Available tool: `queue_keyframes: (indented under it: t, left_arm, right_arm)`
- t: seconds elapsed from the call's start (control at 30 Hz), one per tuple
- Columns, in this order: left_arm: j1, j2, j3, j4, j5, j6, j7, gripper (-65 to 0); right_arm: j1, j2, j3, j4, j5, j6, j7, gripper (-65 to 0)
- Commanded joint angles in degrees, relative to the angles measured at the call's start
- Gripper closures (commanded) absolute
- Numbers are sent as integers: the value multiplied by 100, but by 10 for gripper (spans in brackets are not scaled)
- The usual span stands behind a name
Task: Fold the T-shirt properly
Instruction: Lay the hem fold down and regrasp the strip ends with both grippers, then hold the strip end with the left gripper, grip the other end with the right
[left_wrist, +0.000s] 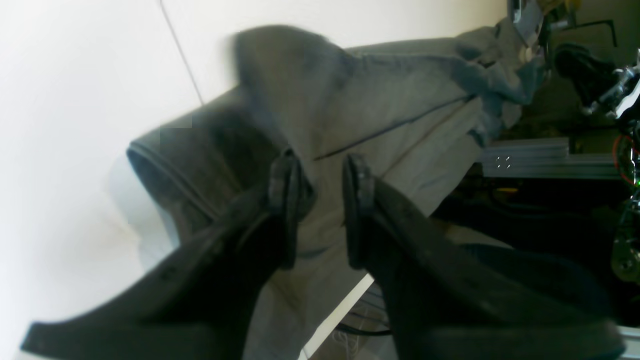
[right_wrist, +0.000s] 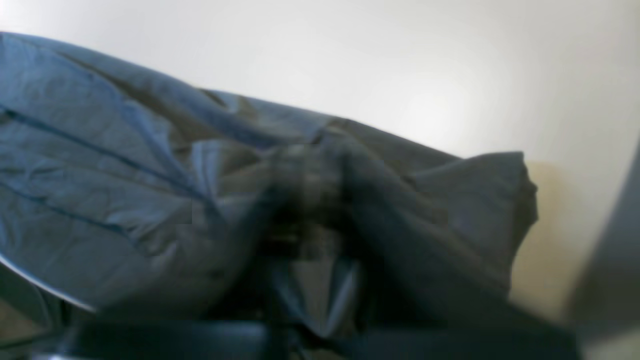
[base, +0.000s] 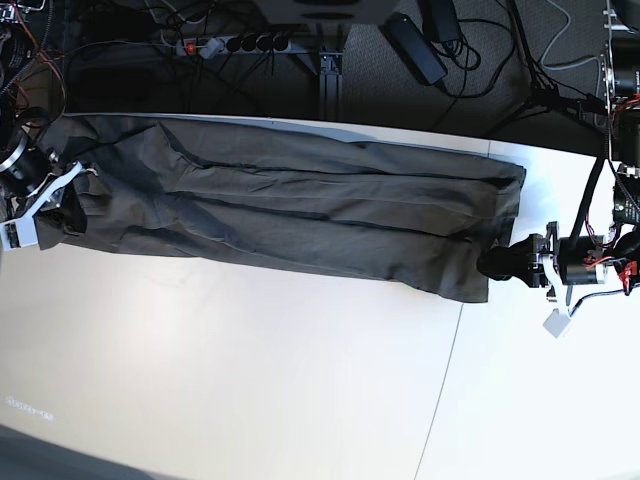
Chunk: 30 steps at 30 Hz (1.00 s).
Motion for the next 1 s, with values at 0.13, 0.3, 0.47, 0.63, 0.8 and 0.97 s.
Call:
queue_keyframes:
  t: [0.13, 0.3, 0.47, 0.63, 0.8, 0.97]
  left_arm:
    - [-149, -125, -44, 81, -141, -135, -58, -174]
    - [-133, -125, -44, 81, -141, -135, -58, -182]
    - [101, -127, -44, 79, 837, -135, -87, -283]
    - [260, -160, -44, 79, 1574, -135, -787, -306]
    - [260, -173, -118, 81, 1569, -135, -752, -306]
    - [260, -175, -133, 79, 1569, -135, -754, -306]
  right_arm:
    - [26, -96, 70, -131, -157, 424, 114, 0]
    - [28, -168, 66, -804, -216, 422, 212, 0]
    - [31, -170, 66, -1399, -216, 424, 466, 0]
    - [31, -186, 59, -1517, -214, 422, 592, 0]
    - [33, -197, 59, -1521, -214, 424, 586, 0]
    - [44, -199, 59, -1521, -216, 424, 584, 0]
